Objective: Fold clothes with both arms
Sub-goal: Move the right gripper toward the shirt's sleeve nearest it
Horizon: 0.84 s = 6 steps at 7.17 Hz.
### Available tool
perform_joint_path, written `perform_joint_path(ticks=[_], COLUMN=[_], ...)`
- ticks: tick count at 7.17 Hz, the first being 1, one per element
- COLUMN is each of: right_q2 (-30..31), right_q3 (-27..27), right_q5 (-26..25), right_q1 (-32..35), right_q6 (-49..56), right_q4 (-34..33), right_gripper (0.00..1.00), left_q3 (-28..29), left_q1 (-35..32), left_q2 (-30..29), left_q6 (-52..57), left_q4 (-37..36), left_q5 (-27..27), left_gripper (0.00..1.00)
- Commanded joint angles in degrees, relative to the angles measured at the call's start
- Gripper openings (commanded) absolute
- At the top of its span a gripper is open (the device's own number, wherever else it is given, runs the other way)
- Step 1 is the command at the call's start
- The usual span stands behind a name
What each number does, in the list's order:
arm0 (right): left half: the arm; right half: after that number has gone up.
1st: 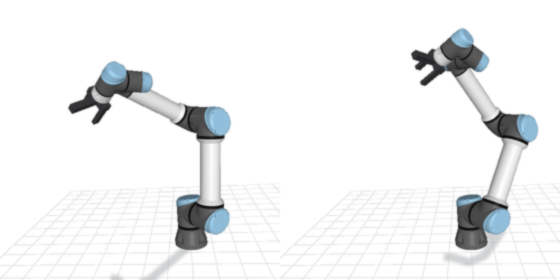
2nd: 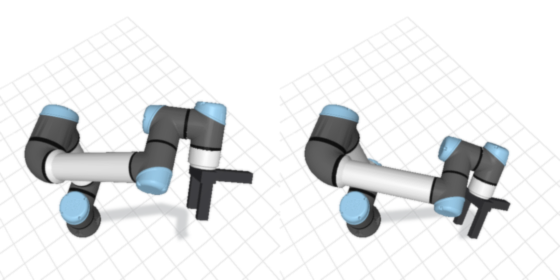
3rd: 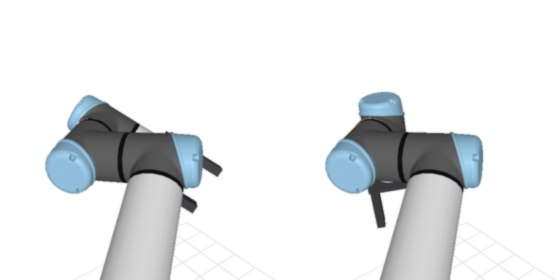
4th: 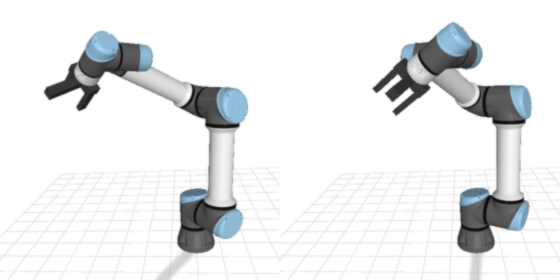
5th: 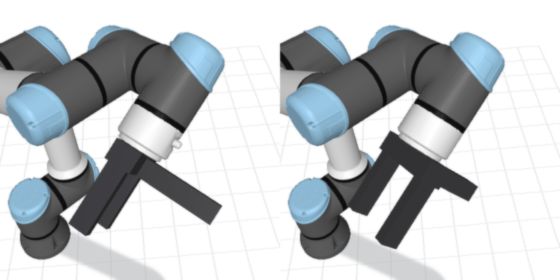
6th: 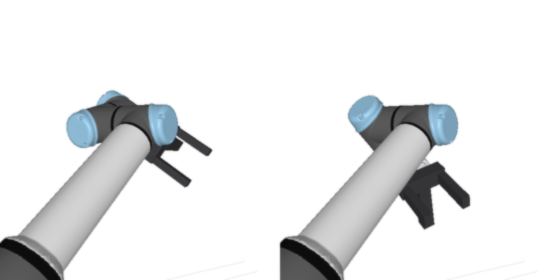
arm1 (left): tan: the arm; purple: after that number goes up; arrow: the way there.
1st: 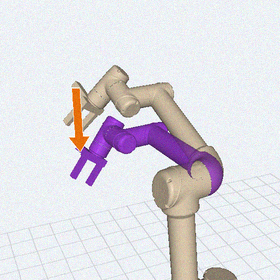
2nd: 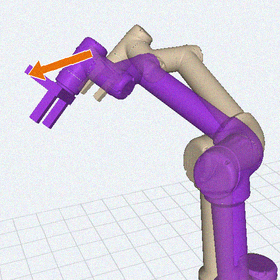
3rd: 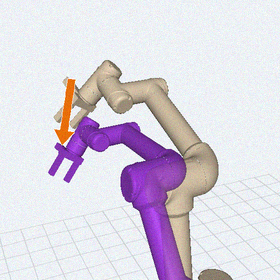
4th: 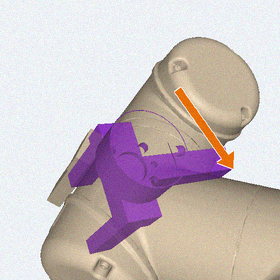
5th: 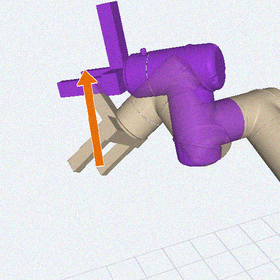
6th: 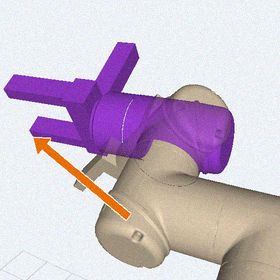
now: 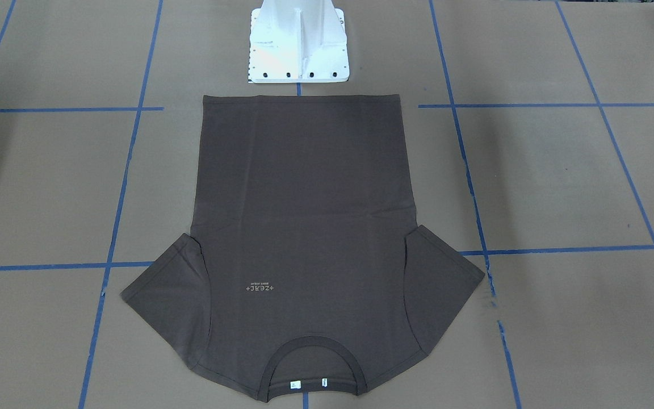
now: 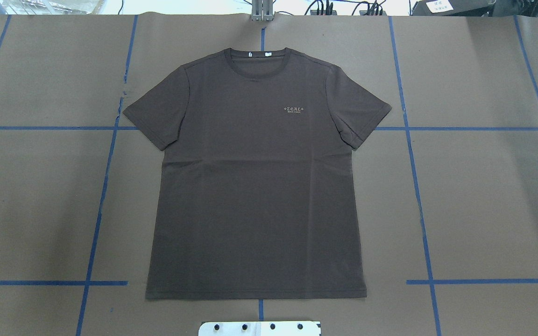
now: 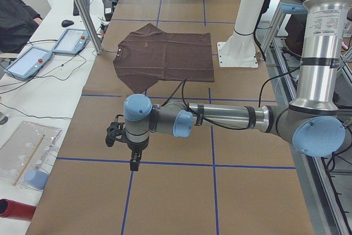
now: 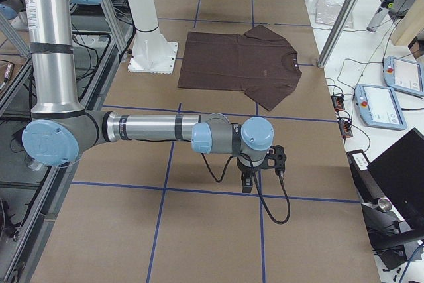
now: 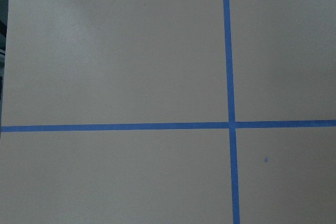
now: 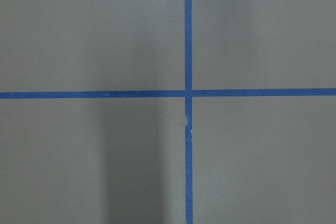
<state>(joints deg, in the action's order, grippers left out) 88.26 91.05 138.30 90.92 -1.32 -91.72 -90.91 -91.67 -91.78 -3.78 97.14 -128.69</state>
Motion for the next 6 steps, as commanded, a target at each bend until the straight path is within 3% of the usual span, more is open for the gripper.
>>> perform_joint_path(ticks=[1,3,5,6], right_q2=[-0.4,-2.6,-6.4,-10.1], right_q3=[0.8,0.0,-2.5,-6.5], right_q5=[0.2,0.0,-1.0,-1.0], right_q1=[0.0,-1.0,-5.7,-9.8], right_q6=[-1.0,-1.0,-2.6,-4.9], right_q4=[0.0,2.5,17.7,20.8], right_gripper=[1.0,1.0,1.0,1.0], left_q3=[0.1,-1.0,1.1,1.4], left_q1=[0.2,0.3,3.3,5.3], left_q2=[-0.1,-3.4,-5.9,-5.2], left_q6=[-0.1,-0.1,-0.8,-2.6], left_q4=[0.0,0.9,10.8,16.6], left_q5=[-0.4,-0.9,-3.0,-3.1], left_gripper=[1.0,1.0,1.0,1.0])
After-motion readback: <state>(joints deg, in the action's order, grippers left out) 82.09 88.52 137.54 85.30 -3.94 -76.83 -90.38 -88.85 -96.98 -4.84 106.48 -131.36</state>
